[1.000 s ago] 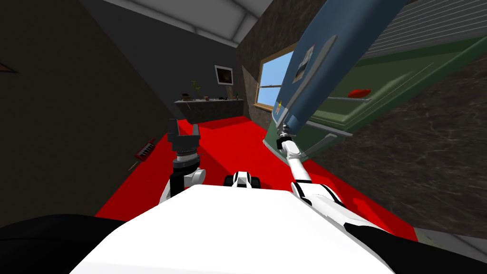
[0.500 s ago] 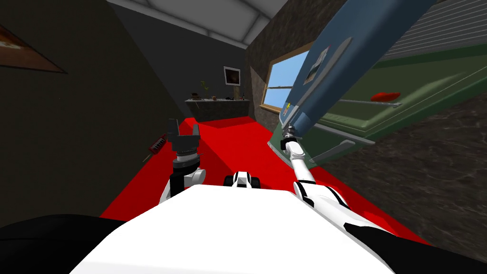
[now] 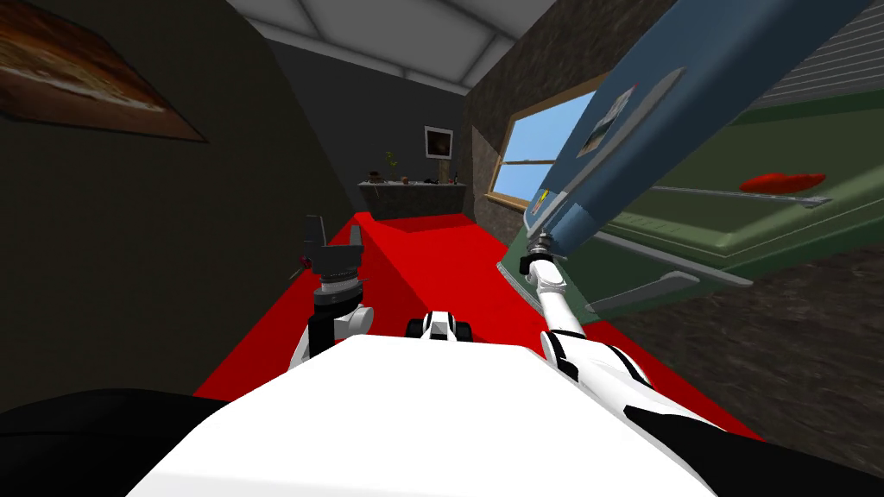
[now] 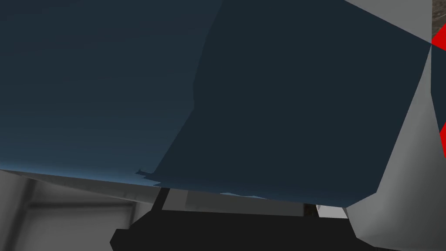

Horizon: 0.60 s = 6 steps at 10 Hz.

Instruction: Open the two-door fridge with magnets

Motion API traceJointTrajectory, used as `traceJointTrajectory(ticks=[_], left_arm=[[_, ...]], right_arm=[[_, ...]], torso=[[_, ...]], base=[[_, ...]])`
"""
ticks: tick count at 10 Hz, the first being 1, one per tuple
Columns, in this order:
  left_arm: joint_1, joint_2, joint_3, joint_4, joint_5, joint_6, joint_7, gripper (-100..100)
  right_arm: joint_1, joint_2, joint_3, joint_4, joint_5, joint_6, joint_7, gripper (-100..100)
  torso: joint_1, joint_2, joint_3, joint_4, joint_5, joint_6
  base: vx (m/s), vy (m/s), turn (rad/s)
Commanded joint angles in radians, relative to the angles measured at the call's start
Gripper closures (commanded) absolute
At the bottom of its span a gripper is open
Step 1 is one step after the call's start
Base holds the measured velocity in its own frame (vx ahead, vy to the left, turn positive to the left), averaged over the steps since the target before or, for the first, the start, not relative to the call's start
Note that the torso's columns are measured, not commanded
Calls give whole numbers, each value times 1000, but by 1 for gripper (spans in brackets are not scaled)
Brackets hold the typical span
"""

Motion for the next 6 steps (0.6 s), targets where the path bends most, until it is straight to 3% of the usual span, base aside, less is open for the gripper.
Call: traceJointTrajectory(ticks=[1,2,4,5,6], left_arm=[[0,0,0,0,0,0,0,0],[0,0,0,0,0,0,0,0],[0,0,0,0,0,0,0,0],[0,0,0,0,0,0,0,0],[0,0,0,0,0,0,0,0]], right_arm=[[-5,-28,-39,56,31,14,-31,100],[4,-64,-84,84,60,49,-58,100],[4,-64,-98,113,62,49,-64,100],[14,-100,-142,140,90,85,-90,100],[14,-100,-158,171,93,85,-96,100]], torso=[[0,-2,-1,1,1,0],[-5,-2,-2,1,2,2],[-4,-3,-2,3,3,1],[-9,-2,-2,2,3,3],[-9,-6,-5,3,4,1]], base=[[18,73,97],[5,149,372],[35,103,185],[40,156,341],[50,141,328]])
